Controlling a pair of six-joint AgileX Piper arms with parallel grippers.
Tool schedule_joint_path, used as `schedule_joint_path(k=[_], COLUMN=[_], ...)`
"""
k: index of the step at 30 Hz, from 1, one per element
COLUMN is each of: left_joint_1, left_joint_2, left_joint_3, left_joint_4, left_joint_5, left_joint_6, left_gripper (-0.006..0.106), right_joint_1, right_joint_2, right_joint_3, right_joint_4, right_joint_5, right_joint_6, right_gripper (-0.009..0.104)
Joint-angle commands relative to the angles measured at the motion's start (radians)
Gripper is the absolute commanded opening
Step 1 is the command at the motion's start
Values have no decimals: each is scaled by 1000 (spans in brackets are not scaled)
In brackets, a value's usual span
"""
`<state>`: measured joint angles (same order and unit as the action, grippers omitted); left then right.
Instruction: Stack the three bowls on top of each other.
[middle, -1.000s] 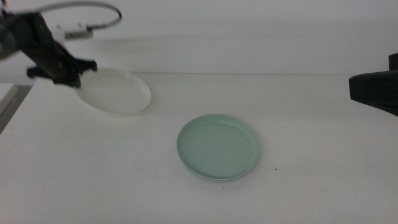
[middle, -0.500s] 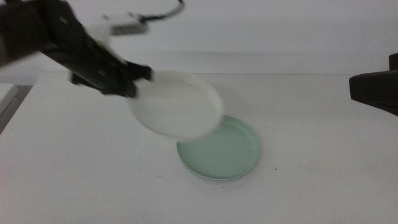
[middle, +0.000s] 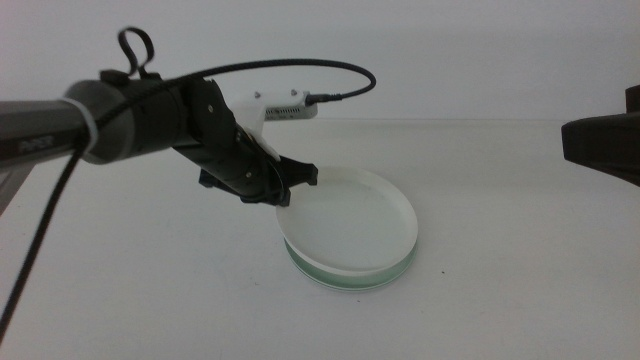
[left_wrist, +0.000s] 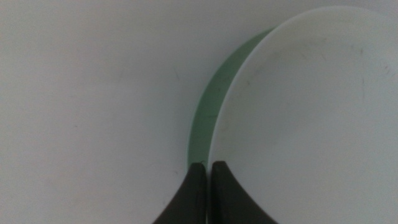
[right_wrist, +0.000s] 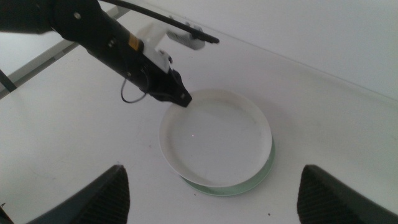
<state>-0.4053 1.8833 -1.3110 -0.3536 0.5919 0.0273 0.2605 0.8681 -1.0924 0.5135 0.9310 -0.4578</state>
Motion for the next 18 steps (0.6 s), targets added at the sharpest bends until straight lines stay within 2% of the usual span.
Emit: schedule_joint_path(k=[1, 6, 10, 14, 18], left_joint_1=[-6, -6, -6, -6, 0], left_joint_2=[13, 25, 27, 27, -7], left_joint_3=[3, 3, 3, 3, -14], left_joint_4=[-35, -30, -21, -21, -21], left_joint_5=[-34, -64, -73, -78, -20], left_joint_6=[2, 27, 25, 55, 123], left_gripper=[-2, 1, 12, 37, 73], right_joint_1=[-4, -4, -4, -4, -4], right_joint_2=[-5, -5, -5, -5, -5], right_joint_3=[6, 6, 6, 6, 6], right_joint_4=[5, 7, 9, 9, 9], right_joint_5=[-11, -11, -11, -11, -11], right_joint_6=[-11, -11, -11, -11, -11], right_gripper=[86, 86, 86, 86, 86])
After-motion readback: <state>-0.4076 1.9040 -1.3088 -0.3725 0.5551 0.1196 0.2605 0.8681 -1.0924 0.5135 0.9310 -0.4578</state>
